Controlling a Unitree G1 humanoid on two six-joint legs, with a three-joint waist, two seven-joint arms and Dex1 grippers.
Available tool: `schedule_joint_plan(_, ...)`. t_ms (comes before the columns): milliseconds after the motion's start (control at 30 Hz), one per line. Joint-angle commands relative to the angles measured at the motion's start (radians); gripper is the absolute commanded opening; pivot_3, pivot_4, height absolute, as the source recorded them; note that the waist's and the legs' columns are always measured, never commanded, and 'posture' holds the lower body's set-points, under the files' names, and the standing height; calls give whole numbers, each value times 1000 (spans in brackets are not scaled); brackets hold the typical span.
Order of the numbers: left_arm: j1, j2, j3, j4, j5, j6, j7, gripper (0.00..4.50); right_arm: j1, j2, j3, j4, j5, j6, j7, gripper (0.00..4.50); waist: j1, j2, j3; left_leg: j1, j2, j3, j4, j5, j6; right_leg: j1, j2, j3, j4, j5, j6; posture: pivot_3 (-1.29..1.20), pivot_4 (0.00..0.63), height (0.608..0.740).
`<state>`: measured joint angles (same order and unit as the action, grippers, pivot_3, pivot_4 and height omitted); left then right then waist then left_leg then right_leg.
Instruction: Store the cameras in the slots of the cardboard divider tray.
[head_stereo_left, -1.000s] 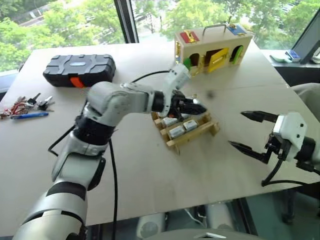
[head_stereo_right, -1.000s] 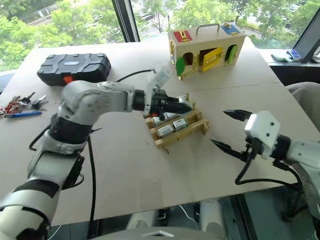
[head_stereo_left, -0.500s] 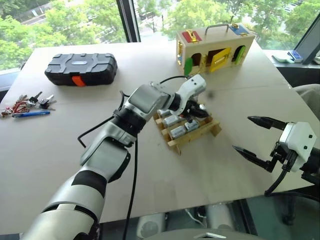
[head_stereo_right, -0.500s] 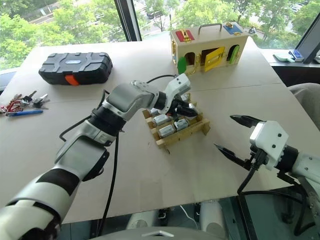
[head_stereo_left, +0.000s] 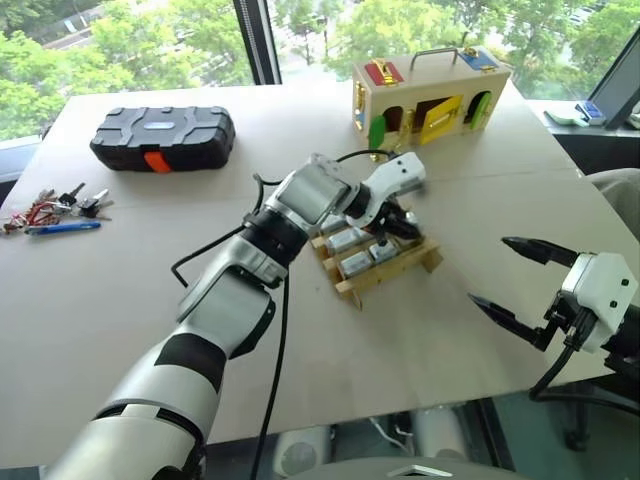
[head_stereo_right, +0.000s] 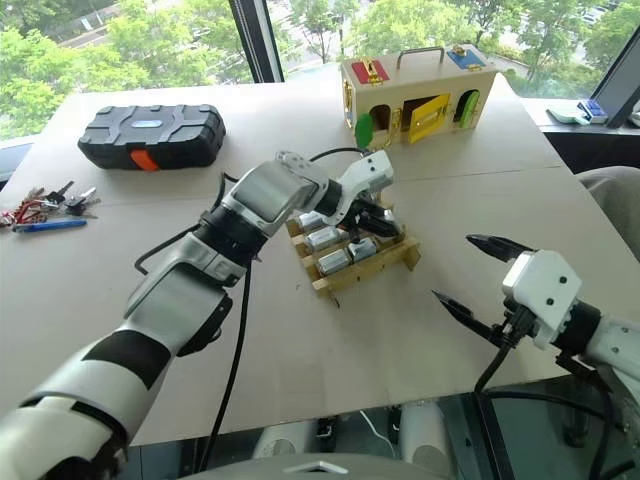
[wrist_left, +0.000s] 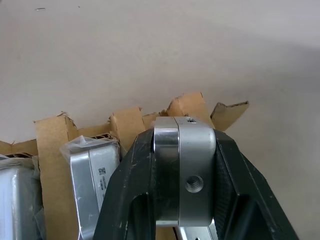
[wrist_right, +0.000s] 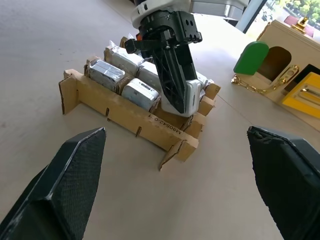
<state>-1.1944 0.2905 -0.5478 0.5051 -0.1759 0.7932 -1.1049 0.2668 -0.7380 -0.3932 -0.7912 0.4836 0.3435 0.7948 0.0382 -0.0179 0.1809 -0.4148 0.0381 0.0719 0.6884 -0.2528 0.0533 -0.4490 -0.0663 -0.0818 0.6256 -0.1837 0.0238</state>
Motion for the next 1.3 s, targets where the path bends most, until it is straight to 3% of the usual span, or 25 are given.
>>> schedule_joint_plan(33, -20, -1, -25, -15, 48, 19, -22, 777, 11, 2, -37, -48, 16, -16, -10, 4500, 0, 0, 0, 0, 0, 0, 0, 0, 0, 0, 0, 0, 0, 0, 0, 0, 150, 740)
schedule_joint_plan(567, -42, -48, -17, -16, 95, 172, -25, 777, 9, -29, -79, -31, 41, -17, 25, 4500, 0, 0, 0, 0, 0, 0, 0, 0, 0, 0, 0, 0, 1, 0, 0, 0, 150, 740)
schedule_joint_plan(933, -32, -55, -44, 23, 147, 127, 2, 777, 6, -26, -72, -43, 36, -12, 12, 4500, -1, 0, 0, 0, 0, 0, 0, 0, 0, 0, 1, 0, 1, 0, 0, 0, 150, 740)
schedule_joint_plan(967, -35, -60, -35, 22, 148, 119, 13, 1277, 9, -25, -73, -45, 35, -13, 11, 4500, -1, 0, 0, 1, 0, 0, 0, 0, 0, 0, 1, 0, 1, 0, 0, 0, 150, 740)
schedule_joint_plan(1100, -78, -63, 78, -72, 85, 227, 46, 2316, 20, -21, -75, -57, 36, -11, 6, 4500, -1, 0, 0, 0, 0, 0, 1, 0, 0, 0, 0, 0, 1, 0, 0, 0, 150, 740)
schedule_joint_plan(1233, -94, -4, 304, -244, -43, 437, 80, 2316, 31, -20, -80, -59, 36, -14, 3, 4500, -10, 0, 1, -1, 1, 0, 1, 0, 0, -1, 1, 0, 1, 0, 0, 0, 150, 740)
schedule_joint_plan(1300, -64, 43, 346, -332, -71, 500, 108, 2316, 32, -20, -83, -52, 40, -10, 1, 4500, -16, 1, 0, -1, 1, -1, 0, 0, 0, -1, 1, 0, 1, 0, 1, 0, 150, 740)
